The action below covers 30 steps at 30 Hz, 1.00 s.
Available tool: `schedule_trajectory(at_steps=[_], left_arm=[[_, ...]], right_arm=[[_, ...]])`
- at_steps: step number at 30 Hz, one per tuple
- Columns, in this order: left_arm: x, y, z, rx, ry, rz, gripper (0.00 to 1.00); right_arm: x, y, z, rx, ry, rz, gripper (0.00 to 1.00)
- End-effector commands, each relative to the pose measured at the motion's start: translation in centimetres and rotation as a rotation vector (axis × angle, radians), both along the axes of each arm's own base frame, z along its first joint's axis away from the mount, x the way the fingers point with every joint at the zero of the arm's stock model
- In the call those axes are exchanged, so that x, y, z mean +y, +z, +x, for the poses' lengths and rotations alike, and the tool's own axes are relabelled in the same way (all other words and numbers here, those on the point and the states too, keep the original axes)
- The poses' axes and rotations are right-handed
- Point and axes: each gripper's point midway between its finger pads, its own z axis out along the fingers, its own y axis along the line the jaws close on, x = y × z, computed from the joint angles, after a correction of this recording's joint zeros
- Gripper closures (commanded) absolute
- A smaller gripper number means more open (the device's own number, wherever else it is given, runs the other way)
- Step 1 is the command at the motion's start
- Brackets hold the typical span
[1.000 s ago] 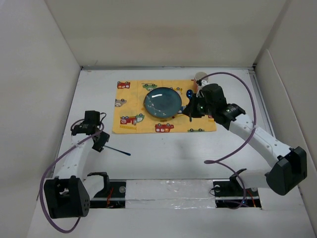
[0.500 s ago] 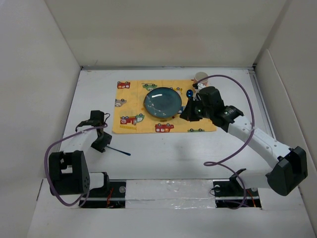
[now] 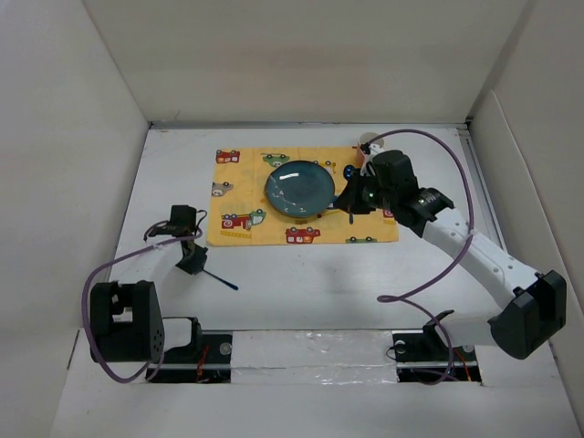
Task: Set the dinner table for one person
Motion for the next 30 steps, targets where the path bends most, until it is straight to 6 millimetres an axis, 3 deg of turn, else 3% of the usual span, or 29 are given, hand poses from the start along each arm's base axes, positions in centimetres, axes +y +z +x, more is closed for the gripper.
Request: schedule_trajectory(at_steps=[1, 4, 6, 8, 10, 11, 12, 13, 14, 15, 16, 18, 20, 25, 30], left_arm=[[0.0, 2.4, -0.2, -0.052, -0.018, 0.022, 1.0], [-0.1, 5.9, 1.3, -0.15, -0.066, 0.024, 1.0], [0.1, 10.4, 3.6, -0.256, -0.169, 0.073, 1.0], [0.5, 12.7, 5.0, -0.273, -0.236, 0.117, 1.0], [-0.6, 15.4, 8.0, -0.279, -0.376, 0.192, 1.0], [-2.2, 16.6, 10.3, -0.266, -0.488, 0.238, 1.0], [-3.1, 18.7, 11.2, -0.322, -0.504, 0.265, 1.0], [-3.9, 17.7, 12.7, -0.257, -0.589, 0.319, 1.0], [-5.0, 19.9, 14.8, -0.305, -0.64, 0.366, 1.0], [-5.9, 19.9, 15.9, -0.292, -0.696, 0.393, 1.0], [-7.5, 18.5, 17.3, -0.249, -0.79, 0.42, 1.0], [-9.3, 18.6, 19.6, -0.289, -0.891, 0.418, 1.0], [-10.3, 17.3, 21.6, -0.291, -0.946, 0.423, 1.0], [-11.6, 14.3, 23.7, -0.274, -0.998, 0.398, 1.0], [-12.7, 11.8, 25.1, -0.276, -1.011, 0.37, 1.0]], right_arm=[[-0.6, 1.3, 1.2, -0.016, -0.032, 0.004, 0.96], [-1.0, 1.0, 1.5, -0.007, -0.043, -0.004, 0.96], [-1.2, 0.7, 1.6, 0.005, -0.051, -0.003, 0.96], [-1.5, 0.3, 1.9, 0.018, -0.062, -0.004, 0.96], [-1.5, -0.1, 2.0, 0.03, -0.071, -0.008, 0.97], [-1.6, -0.4, 2.1, 0.037, -0.08, -0.013, 0.97], [-1.7, -0.7, 2.2, 0.039, -0.085, -0.018, 0.97], [-1.8, -0.8, 2.3, 0.038, -0.097, -0.019, 0.97], [-1.9, -0.8, 2.4, 0.034, -0.102, -0.02, 0.97], [-2.0, -1.0, 2.3, 0.034, -0.106, -0.023, 0.97], [-2.3, -1.0, 2.4, 0.039, -0.118, -0.022, 0.97], [-2.7, -0.7, 2.3, 0.031, -0.134, -0.024, 0.97], [-3.0, -0.5, 2.3, 0.025, -0.15, -0.026, 0.97], [-5.3, -0.5, 2.6, 0.023, -0.234, -0.062, 0.97], [-7.3, -2.0, 2.8, 0.057, -0.286, -0.089, 0.95]])
